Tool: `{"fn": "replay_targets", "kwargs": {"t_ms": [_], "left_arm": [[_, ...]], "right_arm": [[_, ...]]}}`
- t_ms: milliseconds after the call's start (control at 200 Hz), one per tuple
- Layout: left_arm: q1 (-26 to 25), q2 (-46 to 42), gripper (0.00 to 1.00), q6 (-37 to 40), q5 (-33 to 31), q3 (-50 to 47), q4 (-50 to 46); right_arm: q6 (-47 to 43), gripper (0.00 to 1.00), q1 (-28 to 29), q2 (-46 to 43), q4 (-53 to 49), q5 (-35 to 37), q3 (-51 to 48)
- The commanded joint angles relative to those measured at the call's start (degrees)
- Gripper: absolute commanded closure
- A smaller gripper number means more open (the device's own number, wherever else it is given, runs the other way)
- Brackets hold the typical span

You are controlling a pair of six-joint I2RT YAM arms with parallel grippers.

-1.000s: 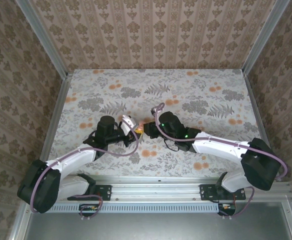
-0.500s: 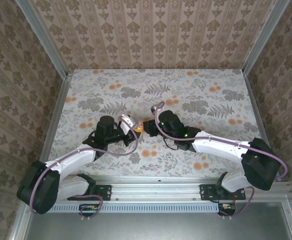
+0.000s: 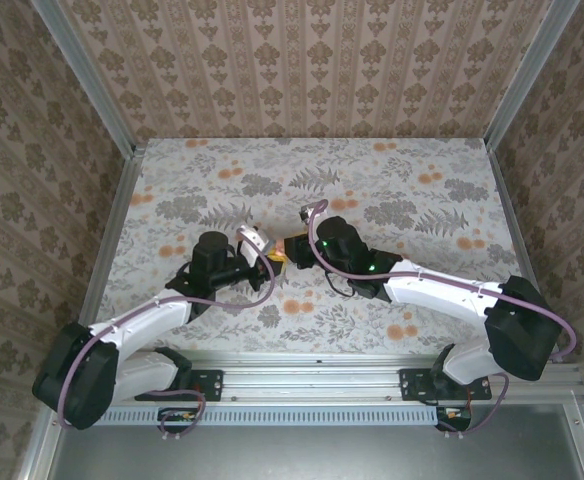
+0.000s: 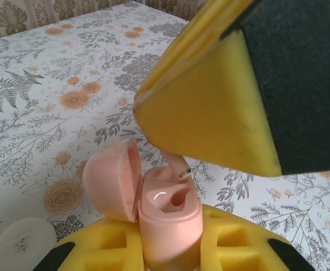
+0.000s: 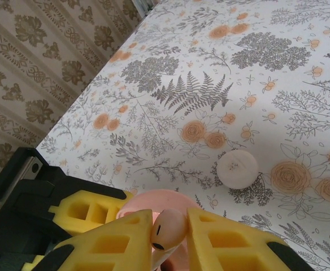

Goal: Insert the wireless bluetooth earbuds into the charging case

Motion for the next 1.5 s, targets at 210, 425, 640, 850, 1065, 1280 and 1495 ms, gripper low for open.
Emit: {"fn": "replay_targets", "kwargs": {"t_ms": [210,425,640,850,1065,1280,1495], "left_arm": [[-0.5,-0.4,0.9,-4.3,-1.0,0.5,4.1],[-0.6,0.5,0.9,-5.9,-0.8,1.0,5.6],[-0.6,0.2,0.9,-5.2,0.1,2.0,4.4],[-1.0,0.3,0.9,-5.5,0.9,2.3,4.0],[-1.0,0.0,0.9,-6.6,-0.4,2.3,4.4],[-1.0,0.3,0.89,-7.7,-1.1,2.8,5.0],[-1.0,0.8,0.89,-7.4,0.0,3.4,5.1]], "right_arm": [[-1.0,0.78,0.4,-0.5,-0.3,0.1,0.8],[-1.2,0.78,0.4,-0.5,-0.1,0.5,0.5],[-1.6,0.78,0.4,-1.0,-1.3,2.5,0.6],[-2.7,0.78,0.4,-1.4,-1.9,3.8,1.3],[-3.4,0.78,0.6,-1.5,-3.1,3.3,0.7],[-4.6,0.78,1.4,-4.7,-3.8,3.2,0.1],[-4.8,0.78,1.7,-4.0,-4.4,4.5,0.5]]}}
